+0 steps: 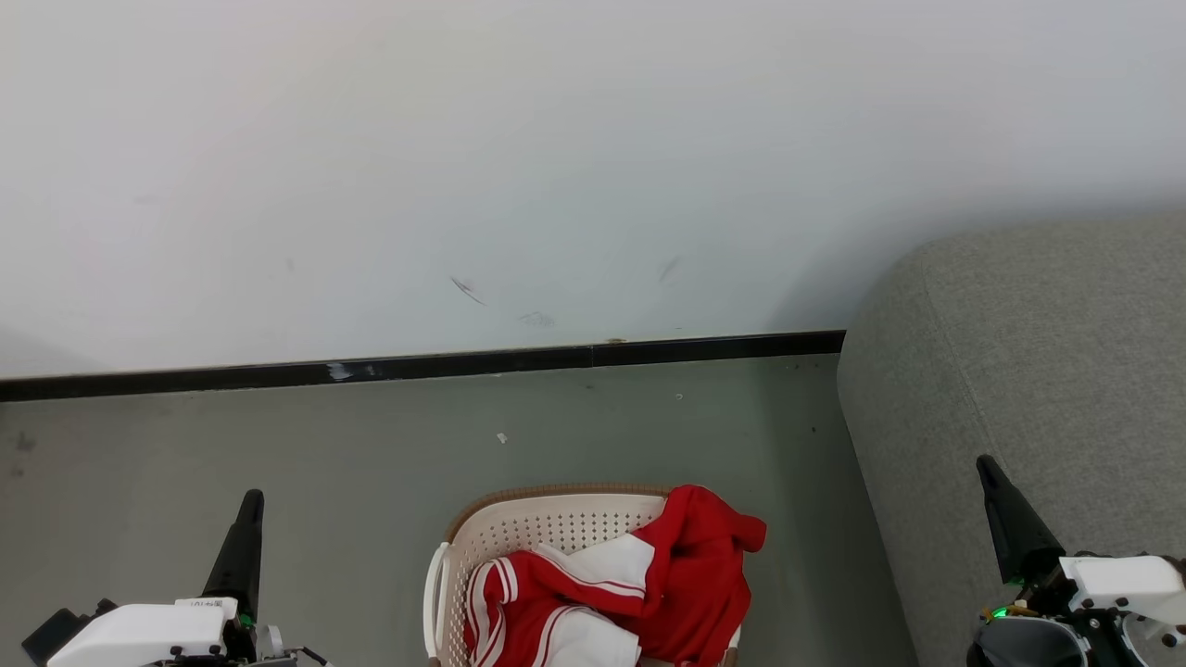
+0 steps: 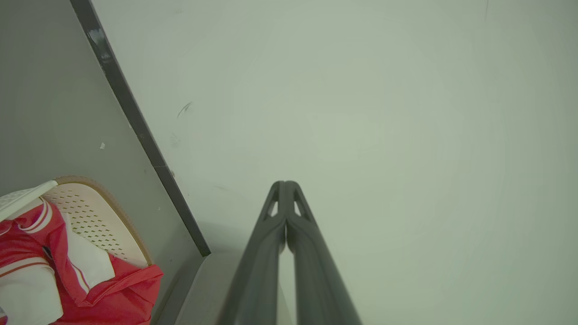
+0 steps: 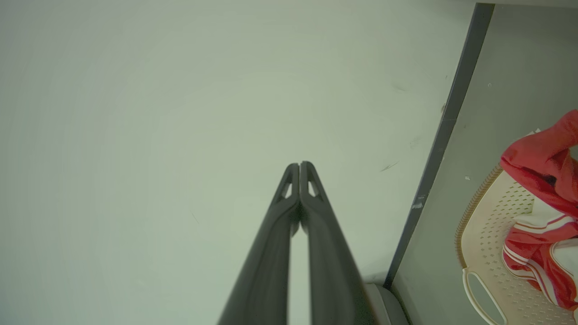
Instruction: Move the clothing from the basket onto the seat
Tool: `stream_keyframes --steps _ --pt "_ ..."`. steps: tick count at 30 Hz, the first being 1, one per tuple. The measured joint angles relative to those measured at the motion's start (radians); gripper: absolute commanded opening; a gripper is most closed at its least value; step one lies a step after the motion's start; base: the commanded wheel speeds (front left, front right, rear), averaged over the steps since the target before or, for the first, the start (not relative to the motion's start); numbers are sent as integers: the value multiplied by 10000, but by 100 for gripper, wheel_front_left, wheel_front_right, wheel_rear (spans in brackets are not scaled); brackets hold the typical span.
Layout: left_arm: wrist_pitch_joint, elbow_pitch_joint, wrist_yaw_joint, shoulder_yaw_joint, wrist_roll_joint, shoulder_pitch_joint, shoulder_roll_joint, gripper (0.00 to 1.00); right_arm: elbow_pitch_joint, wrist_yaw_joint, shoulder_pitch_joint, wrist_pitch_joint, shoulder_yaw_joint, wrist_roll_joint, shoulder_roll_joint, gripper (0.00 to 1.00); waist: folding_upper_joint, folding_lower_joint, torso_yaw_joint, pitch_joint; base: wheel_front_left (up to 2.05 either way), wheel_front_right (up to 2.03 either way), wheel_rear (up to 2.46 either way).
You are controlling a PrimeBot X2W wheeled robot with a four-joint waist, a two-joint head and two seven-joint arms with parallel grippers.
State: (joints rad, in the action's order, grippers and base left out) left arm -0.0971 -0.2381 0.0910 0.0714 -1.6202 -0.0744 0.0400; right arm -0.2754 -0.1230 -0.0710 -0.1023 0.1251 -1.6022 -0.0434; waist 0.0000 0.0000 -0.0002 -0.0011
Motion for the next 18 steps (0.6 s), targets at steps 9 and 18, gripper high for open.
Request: stream_keyframes --steps 9,18 --pt "0 0 0 2 2 0 0 0 0 0 0 0 0 0 0 0 0 0 0 0 0 0 0" --pt "13 -585 -4 -59 0 363 -334 100 -518 12 586 8 -100 15 253 100 0 0 -1 2 0 0 0"
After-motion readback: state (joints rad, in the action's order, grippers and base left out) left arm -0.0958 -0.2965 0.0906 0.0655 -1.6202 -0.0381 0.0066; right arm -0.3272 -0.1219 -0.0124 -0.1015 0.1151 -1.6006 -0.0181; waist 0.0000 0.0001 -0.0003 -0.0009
